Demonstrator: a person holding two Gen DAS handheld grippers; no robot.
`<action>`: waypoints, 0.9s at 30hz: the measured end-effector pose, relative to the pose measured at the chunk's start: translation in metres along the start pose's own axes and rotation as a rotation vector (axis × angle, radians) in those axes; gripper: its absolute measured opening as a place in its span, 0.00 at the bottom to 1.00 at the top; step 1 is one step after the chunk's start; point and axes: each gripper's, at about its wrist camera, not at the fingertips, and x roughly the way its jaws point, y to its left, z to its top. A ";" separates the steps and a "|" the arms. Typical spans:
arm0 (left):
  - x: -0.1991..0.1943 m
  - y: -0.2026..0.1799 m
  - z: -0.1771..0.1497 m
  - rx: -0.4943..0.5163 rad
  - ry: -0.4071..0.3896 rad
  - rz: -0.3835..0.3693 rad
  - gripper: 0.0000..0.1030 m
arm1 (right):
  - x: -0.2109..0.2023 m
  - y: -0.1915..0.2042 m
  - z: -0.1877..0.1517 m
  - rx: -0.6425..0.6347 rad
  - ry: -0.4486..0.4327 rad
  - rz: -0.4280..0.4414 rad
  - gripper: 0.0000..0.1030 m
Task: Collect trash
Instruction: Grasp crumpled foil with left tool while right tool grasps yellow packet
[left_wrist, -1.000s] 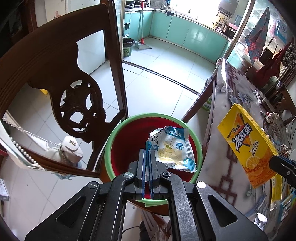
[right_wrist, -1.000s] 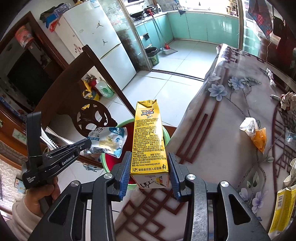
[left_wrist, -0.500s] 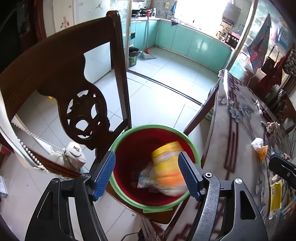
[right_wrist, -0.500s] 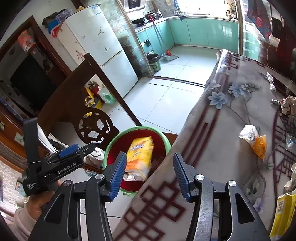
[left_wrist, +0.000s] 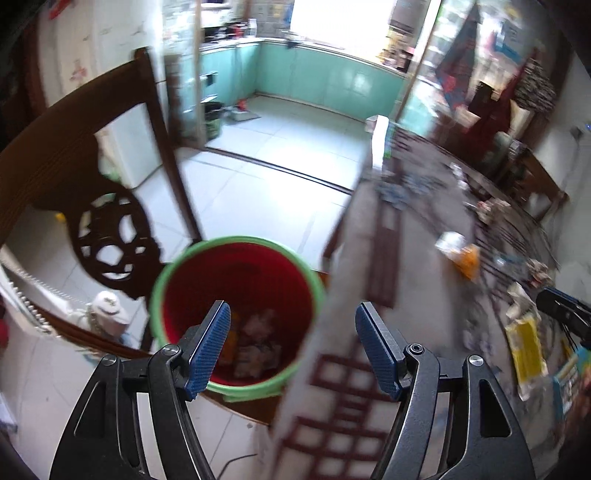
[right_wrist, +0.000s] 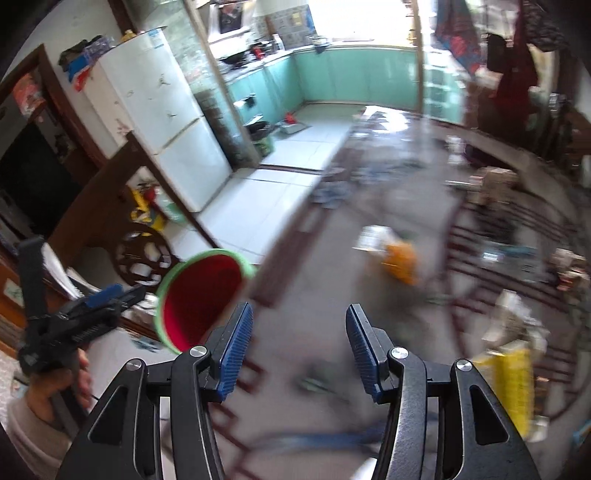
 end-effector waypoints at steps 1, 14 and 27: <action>-0.001 -0.009 -0.002 0.015 0.002 -0.016 0.68 | -0.008 -0.019 -0.006 0.018 0.005 -0.029 0.53; 0.000 -0.162 -0.057 0.306 0.141 -0.281 0.68 | -0.018 -0.181 -0.082 0.225 0.169 -0.156 0.57; -0.009 -0.206 -0.099 0.322 0.208 -0.279 0.68 | 0.011 -0.194 -0.096 0.178 0.223 -0.099 0.57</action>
